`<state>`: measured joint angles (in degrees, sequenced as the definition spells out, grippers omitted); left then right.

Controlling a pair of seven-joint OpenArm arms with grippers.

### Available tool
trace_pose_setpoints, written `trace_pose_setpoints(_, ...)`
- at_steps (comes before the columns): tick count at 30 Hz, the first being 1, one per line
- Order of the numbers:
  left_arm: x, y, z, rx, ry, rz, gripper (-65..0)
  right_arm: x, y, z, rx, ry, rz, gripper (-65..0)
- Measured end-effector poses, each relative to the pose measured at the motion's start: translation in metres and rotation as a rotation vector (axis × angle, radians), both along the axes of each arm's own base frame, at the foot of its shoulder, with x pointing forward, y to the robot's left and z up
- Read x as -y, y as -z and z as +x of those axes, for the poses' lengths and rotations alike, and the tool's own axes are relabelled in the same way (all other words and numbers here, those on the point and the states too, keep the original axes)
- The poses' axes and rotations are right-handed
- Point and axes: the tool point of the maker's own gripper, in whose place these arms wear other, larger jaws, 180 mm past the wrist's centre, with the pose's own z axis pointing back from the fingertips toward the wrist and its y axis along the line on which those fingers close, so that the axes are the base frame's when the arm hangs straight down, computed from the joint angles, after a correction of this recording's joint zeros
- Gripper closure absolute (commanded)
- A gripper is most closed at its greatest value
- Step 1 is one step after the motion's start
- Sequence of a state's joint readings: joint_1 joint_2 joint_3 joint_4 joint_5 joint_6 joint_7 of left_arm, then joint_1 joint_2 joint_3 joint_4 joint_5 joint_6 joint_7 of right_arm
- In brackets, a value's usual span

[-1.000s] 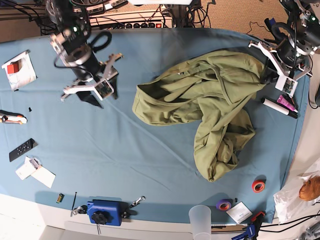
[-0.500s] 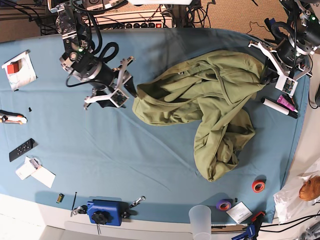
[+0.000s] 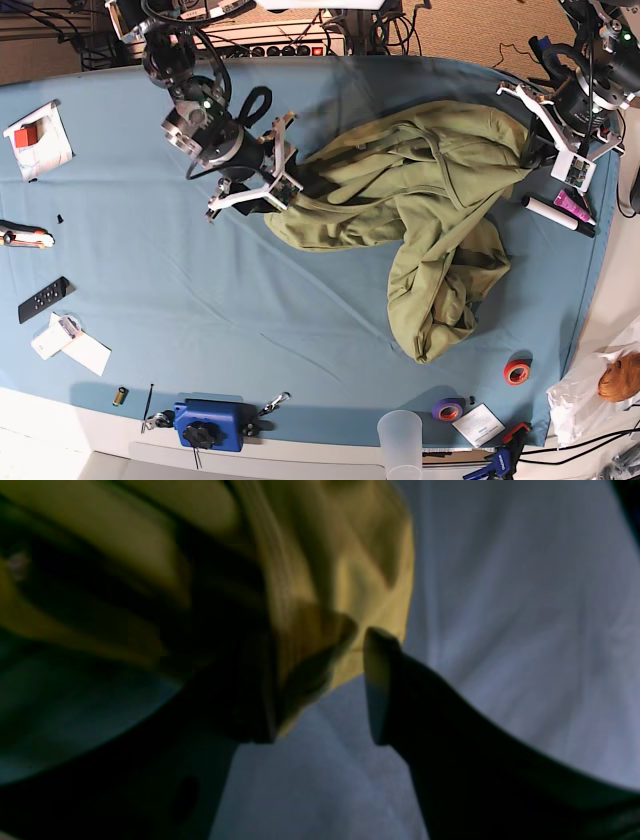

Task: Layout the t-shirt on the table in an organized manner, then fold the t-shirt properly
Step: 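Move the right gripper to the shirt edge and grasp it, then lift the shirt with both grippers and stretch it apart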

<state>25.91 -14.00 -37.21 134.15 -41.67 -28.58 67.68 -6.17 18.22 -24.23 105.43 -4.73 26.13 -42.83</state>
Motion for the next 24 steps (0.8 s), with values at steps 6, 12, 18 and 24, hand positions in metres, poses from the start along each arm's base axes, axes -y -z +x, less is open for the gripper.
trace_pose_setpoints(6,0.000,0.000,0.000,0.000,0.000,0.000,0.0,0.003,0.003,0.012,0.007,0.008,0.003,-9.0)
trace_pose_setpoints(12,0.000,-0.003,0.002,0.020,-0.003,0.000,0.0,0.001,-0.015,0.035,0.081,0.117,0.063,0.0)
trace_pose_setpoints(18,0.001,-0.021,0.017,0.143,-0.011,-0.022,0.0,-0.004,-0.060,0.081,0.212,0.191,0.121,0.0)
trace_pose_setpoints(24,0.001,-0.048,0.039,0.283,-0.016,-0.031,0.0,-0.015,-0.103,0.113,0.307,0.241,0.187,0.0)
